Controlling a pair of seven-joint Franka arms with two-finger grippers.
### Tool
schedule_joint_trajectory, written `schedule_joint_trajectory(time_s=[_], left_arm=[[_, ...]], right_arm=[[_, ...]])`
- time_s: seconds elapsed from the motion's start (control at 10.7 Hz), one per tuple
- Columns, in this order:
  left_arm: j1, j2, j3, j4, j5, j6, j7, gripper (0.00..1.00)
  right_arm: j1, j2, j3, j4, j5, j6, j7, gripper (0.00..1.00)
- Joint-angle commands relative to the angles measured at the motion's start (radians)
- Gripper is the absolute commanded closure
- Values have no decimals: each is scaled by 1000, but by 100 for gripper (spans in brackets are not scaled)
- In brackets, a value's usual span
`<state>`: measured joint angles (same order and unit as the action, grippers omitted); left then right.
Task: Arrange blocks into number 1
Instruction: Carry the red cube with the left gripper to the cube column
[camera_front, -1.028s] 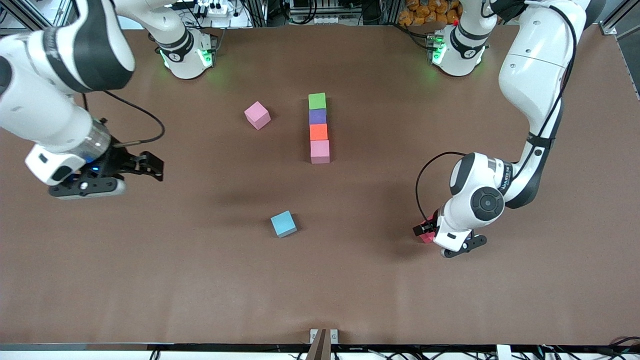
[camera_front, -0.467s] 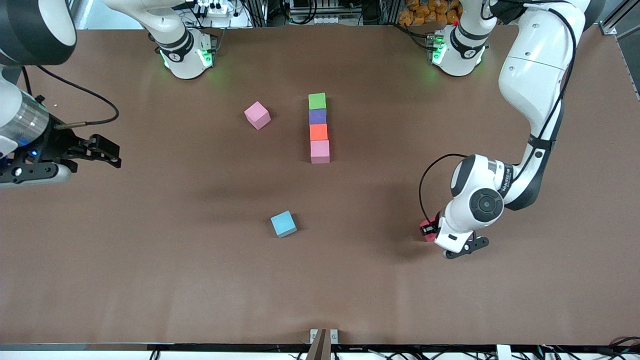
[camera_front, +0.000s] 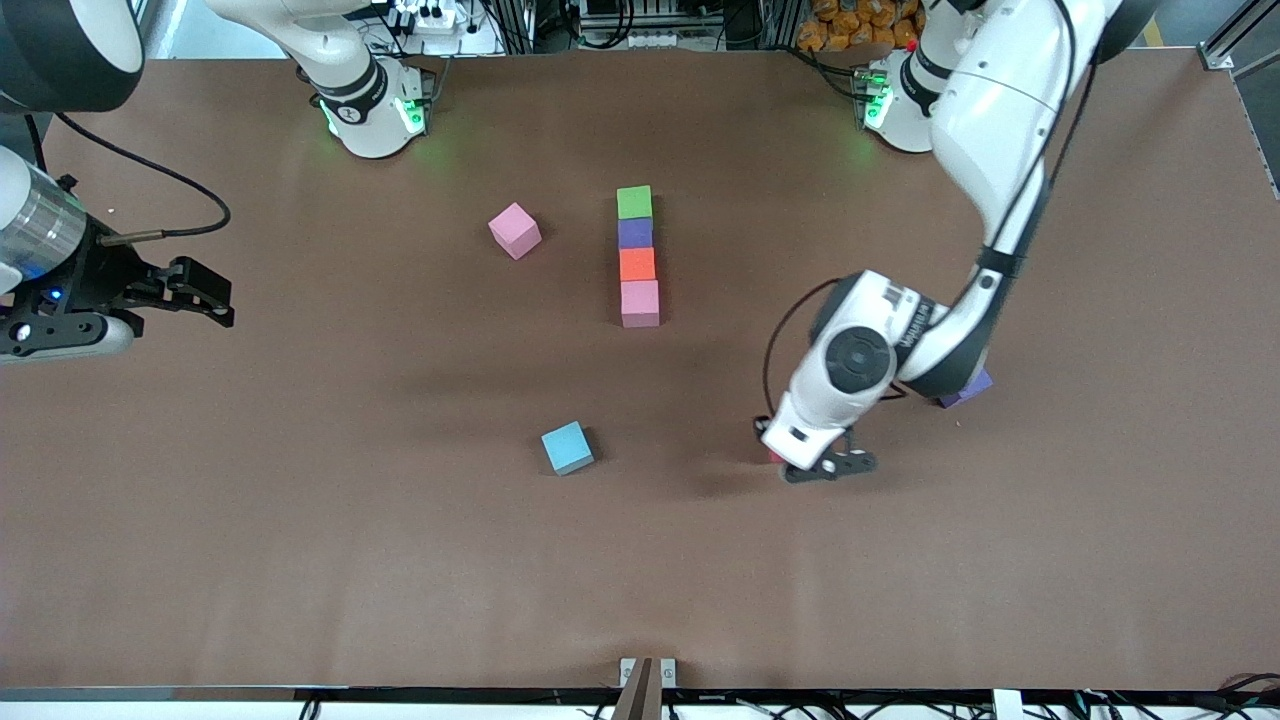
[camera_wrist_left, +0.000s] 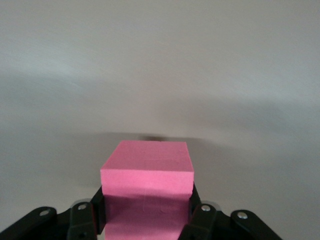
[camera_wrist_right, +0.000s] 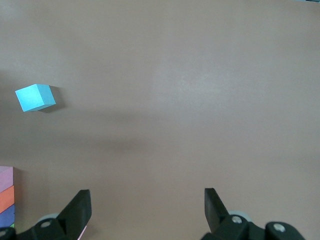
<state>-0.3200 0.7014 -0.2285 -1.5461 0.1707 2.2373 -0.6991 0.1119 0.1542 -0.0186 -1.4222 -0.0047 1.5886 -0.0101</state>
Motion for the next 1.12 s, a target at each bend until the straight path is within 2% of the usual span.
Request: schedule_joint_trajectory(time_s=[0.0,0.47,1.03], left_arm=[[-42,-22,-31,-23,24,-10,-33,100],[-183,-11,-46,-9,6,-2,-97,100],[-263,32,-48,-12,-25,42,-161,100]], right_arm=[[-43,4,14,19,-2,-16,-10,0],[-37,13,16,19,-3,-4,-4,0],[-46,15,17,19,-3,-3,-7,0]])
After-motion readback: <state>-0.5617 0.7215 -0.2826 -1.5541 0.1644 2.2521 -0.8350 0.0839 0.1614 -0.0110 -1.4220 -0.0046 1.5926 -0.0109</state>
